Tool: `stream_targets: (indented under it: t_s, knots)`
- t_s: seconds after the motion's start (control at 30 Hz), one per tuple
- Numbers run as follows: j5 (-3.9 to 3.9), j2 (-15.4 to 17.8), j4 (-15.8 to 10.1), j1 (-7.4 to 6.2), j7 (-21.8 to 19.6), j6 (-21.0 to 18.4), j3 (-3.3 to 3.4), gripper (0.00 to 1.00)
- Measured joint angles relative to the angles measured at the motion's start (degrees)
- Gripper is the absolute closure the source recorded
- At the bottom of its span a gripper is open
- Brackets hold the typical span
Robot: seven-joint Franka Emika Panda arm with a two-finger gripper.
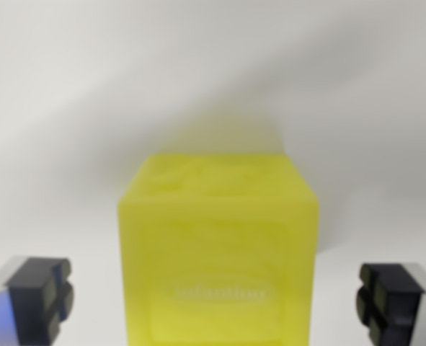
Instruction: Pick yellow cube
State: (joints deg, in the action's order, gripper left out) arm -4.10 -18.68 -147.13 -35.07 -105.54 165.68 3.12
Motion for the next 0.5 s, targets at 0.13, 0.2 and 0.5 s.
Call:
stream_targets:
  t_s: [0.13,0.2,0.5]
  knots:
    - [-0.51,-1.2,0.3,-0.09,0.3,0.9,-0.02,0.00]
    - [-0.78,-1.8,0.4,-0.13,0.5,1.4,-0.03,0.00]
    - [-2.19,-4.6,1.2,-0.36,1.5,3.4,-0.10,0.00]
